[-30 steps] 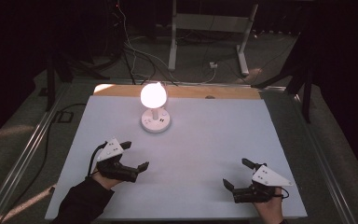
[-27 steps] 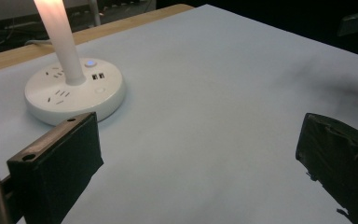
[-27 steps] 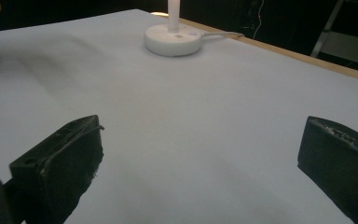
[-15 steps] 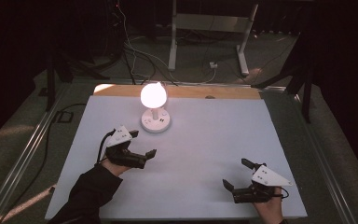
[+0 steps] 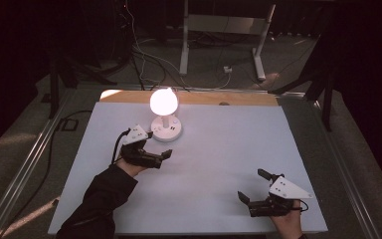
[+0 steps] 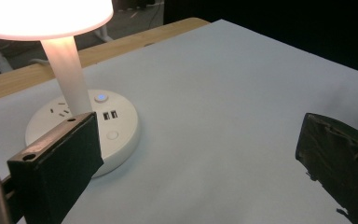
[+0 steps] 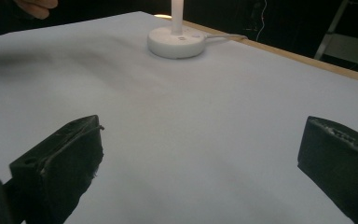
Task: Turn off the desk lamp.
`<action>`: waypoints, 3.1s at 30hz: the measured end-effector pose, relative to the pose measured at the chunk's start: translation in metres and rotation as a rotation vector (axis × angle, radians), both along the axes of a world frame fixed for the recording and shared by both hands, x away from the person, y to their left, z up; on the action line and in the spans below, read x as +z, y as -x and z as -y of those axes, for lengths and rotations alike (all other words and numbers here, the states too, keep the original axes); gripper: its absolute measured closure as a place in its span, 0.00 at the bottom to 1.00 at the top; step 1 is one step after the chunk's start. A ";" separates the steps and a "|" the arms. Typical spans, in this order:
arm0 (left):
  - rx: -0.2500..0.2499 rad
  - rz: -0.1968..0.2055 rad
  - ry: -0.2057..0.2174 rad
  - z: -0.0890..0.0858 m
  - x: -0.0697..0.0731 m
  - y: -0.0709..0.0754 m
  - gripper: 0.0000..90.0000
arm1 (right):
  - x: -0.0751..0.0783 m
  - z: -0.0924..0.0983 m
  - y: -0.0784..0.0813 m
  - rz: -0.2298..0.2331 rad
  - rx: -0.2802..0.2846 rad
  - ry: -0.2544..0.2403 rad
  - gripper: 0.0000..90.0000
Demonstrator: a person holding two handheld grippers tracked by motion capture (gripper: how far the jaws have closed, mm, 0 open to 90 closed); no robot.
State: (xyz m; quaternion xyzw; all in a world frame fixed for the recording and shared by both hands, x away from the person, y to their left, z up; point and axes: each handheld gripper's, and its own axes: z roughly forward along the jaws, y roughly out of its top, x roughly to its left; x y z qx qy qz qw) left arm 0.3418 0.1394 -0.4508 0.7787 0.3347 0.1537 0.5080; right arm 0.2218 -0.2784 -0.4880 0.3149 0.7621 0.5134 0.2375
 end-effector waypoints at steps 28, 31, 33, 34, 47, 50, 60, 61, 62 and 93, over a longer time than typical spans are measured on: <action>0.114 -0.023 0.003 0.012 -0.016 -0.050 0.28 | 0.000 0.000 0.000 -0.005 0.011 -0.007 0.00; 0.142 -0.021 0.008 0.010 -0.019 -0.053 0.40 | -0.001 0.000 0.000 -0.008 0.012 -0.007 0.00; 0.160 -0.021 0.010 0.009 -0.020 -0.056 0.48 | -0.001 0.000 0.000 -0.008 0.014 -0.007 0.00; 0.162 -0.023 0.008 0.009 -0.022 -0.057 0.53 | -0.001 0.000 0.000 -0.008 0.014 -0.006 0.00; 0.156 -0.074 -0.024 0.012 -0.037 -0.069 0.83 | -0.002 0.000 -0.001 -0.015 0.018 -0.007 0.00; 0.154 -0.071 -0.039 0.014 -0.039 -0.070 0.88 | -0.002 0.000 -0.001 -0.017 0.019 -0.007 0.00; 0.167 -0.108 -0.074 0.016 -0.048 -0.079 1.00 | -0.002 0.000 -0.001 -0.019 0.019 -0.008 0.00; 0.167 -0.108 -0.074 0.016 -0.048 -0.079 1.00 | -0.002 0.000 -0.001 -0.018 0.019 -0.007 0.00; 0.165 -0.113 -0.078 0.017 -0.050 -0.080 1.00 | -0.002 0.000 -0.001 -0.019 0.020 -0.007 0.00; 0.177 -0.119 -0.106 0.023 -0.061 -0.085 1.00 | -0.002 0.001 -0.001 -0.024 0.022 -0.011 0.00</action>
